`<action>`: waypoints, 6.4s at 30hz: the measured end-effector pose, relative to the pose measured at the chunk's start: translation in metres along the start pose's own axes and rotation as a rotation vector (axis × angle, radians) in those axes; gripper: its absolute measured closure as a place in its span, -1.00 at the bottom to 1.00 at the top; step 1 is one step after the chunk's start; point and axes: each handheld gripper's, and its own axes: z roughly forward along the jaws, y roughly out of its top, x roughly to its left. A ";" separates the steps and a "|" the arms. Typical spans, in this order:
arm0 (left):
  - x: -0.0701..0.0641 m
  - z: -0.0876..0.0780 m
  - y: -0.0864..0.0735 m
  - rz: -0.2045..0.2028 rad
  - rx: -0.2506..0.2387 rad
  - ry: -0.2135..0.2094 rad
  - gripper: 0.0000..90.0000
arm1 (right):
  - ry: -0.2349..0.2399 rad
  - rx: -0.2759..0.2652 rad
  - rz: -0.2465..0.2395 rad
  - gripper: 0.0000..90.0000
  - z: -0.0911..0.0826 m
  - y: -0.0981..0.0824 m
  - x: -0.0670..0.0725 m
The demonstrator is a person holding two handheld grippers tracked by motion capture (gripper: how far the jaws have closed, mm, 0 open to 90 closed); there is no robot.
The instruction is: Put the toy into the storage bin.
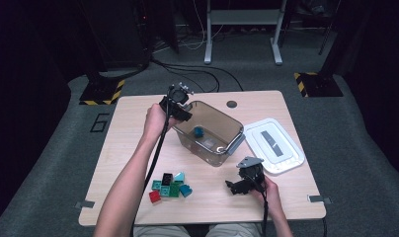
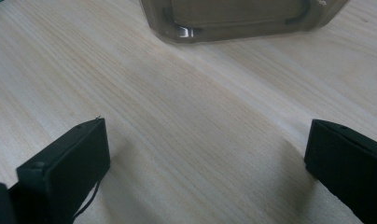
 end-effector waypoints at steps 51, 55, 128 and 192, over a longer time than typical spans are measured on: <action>-0.002 -0.023 -0.073 -0.084 0.000 -0.012 -0.82 | 0.000 0.000 0.001 -1.00 0.000 0.000 0.000; -0.001 -0.017 -0.090 -0.110 0.011 -0.024 -0.82 | 0.001 0.001 -0.006 -1.00 0.000 0.000 0.000; -0.018 0.064 -0.181 -0.183 0.240 -0.156 -0.39 | 0.001 0.001 -0.008 -1.00 0.000 0.000 0.000; -0.002 0.009 -0.150 -0.112 0.102 -0.109 0.31 | 0.000 0.000 -0.005 -1.00 0.000 0.000 0.000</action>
